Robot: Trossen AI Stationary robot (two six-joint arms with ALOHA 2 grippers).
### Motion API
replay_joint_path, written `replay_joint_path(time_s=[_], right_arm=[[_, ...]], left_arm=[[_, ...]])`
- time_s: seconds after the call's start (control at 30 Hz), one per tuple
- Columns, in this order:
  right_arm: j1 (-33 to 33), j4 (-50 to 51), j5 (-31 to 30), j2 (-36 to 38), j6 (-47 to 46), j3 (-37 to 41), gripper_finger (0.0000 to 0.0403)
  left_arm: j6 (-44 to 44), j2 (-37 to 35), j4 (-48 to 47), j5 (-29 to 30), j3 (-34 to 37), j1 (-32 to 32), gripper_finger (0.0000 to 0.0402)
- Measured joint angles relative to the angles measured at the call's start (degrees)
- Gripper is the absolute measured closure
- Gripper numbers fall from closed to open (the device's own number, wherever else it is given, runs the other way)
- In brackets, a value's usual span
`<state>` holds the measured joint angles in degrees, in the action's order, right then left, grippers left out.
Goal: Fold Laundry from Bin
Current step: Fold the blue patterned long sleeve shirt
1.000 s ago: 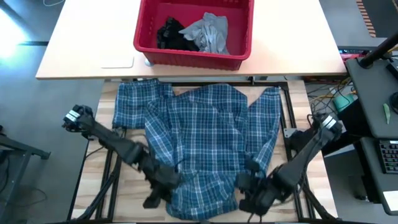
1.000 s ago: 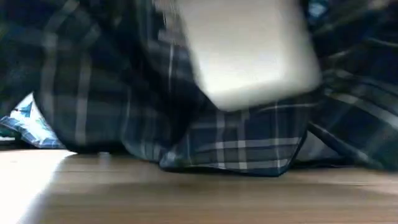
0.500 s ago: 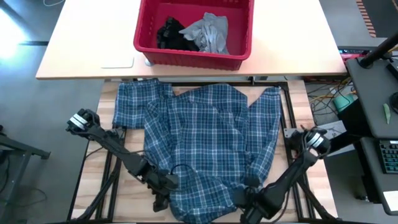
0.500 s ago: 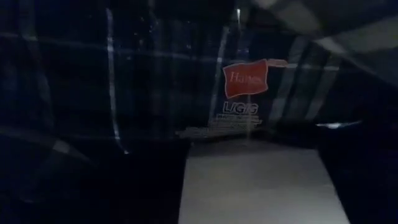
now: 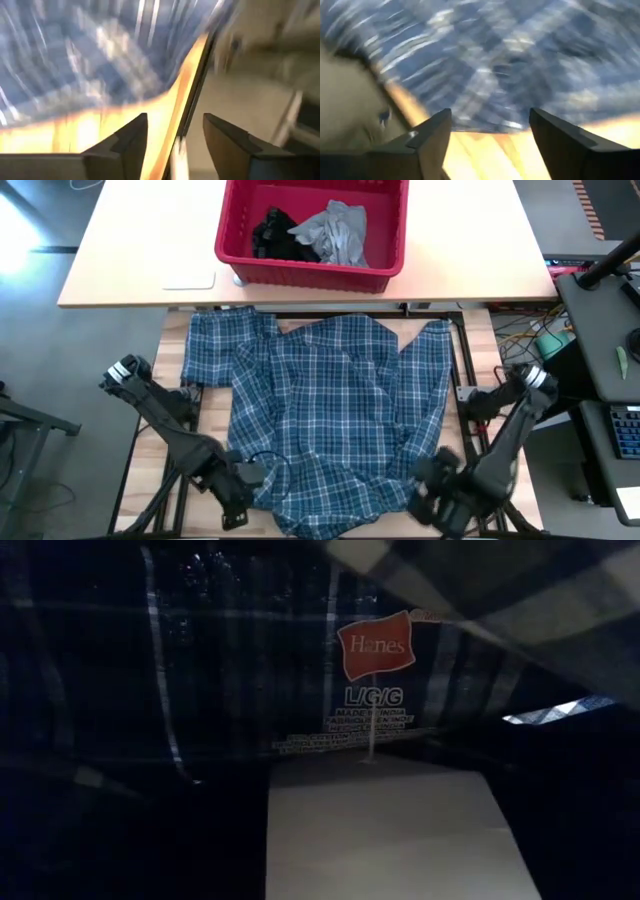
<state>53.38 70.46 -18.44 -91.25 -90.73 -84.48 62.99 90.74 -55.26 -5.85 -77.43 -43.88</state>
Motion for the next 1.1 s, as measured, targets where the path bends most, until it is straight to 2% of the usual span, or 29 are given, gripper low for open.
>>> replay_joint_path(time_s=[0.07,0.2,0.27,0.33,0.53,0.73,0.9,1.1], right_arm=[[0.89,2.24,-1.9,3.22,-12.55,3.98,0.0117],[0.41,3.38,-3.6,8.95,-34.39,14.0,0.0086],[-1.54,3.08,-3.65,11.69,-38.87,18.66,0.008],[-4.26,2.05,-2.17,13.71,-39.43,23.09,0.008],[-10.95,-4.67,5.97,19.76,-39.53,36.29,0.009],[-14.64,-10.04,10.31,26.78,-41.5,46.21,0.01],[-18.27,-12.06,11.18,30.03,-41.47,50.6,0.0119],[-19.58,-16.38,11.53,30.75,-40.84,54.95,0.0167]], left_arm=[[0.19,0.24,1.38,10.32,-4.17,-0.26,0.021],[-4.02,2.83,10.6,30.83,-10.05,1.45,0.0197],[-6.78,5.45,14.35,38.14,-12.31,2.91,0.0196],[-8.94,8.67,16.96,40.8,-14.21,4.72,0.0196],[-9.89,21.36,21.2,36.43,-16.39,9.81,0.0196],[-8.89,32.24,28.67,23.65,-16.57,12.31,0.0196],[-8.12,35.81,30.12,15.74,-16.59,11.65,0.0196],[-9.45,34.98,27.28,14.06,-16.61,11.09,0.0196]])
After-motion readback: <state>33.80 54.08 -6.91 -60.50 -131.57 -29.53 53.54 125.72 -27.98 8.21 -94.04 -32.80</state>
